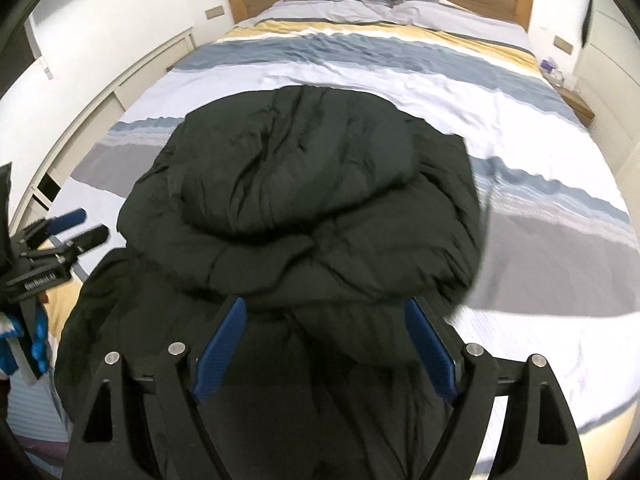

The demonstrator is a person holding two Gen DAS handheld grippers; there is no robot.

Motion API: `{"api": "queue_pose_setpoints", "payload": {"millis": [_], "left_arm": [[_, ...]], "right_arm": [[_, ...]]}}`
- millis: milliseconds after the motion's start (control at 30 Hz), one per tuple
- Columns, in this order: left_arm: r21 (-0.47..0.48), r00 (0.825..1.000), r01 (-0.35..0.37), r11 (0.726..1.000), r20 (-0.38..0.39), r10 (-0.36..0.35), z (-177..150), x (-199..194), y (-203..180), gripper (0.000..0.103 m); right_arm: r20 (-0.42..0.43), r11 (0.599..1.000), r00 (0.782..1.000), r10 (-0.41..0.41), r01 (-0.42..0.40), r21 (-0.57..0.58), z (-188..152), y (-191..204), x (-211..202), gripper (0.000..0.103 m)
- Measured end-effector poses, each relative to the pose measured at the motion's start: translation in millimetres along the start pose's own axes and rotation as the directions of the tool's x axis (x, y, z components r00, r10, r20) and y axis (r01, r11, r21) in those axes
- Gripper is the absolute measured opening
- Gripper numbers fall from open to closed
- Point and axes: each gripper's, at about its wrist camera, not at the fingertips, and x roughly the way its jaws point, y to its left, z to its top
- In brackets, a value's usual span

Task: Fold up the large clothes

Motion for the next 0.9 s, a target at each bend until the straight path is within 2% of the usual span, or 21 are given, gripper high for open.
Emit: {"api": "queue_pose_setpoints", "payload": {"millis": [233,333,500,667,900], "left_arm": [[0.006,0.999,-0.038,0.999,0.003,0.038,-7,-27,11,0.081],[0.002,0.999,-0.052,0.999,0.000,0.052,-11,-36,18,0.081],[0.001,0.998,-0.053,0.999,-0.017,0.053,-22,-45,33,0.081],[-0.015,0.996,-0.054,0.998,-0.077,0.053,-45,-51,57,0.081],[-0.082,0.981,-0.097,0.992,-0.178,0.081,-86,-53,105,0.081]], "right_arm": [[-0.026,0.997,0.998,-0.056,0.058,0.057,-32,-25,-31,0.082],[-0.038,0.994,0.997,-0.069,0.072,0.087,-44,-35,-41,0.085],[-0.055,0.988,0.994,-0.091,0.098,0.121,-62,-49,-56,0.087],[-0.072,0.978,0.991,-0.111,0.122,0.172,-81,-66,-70,0.089],[-0.131,0.961,0.984,-0.125,0.153,0.231,-116,-89,-71,0.091]]}}
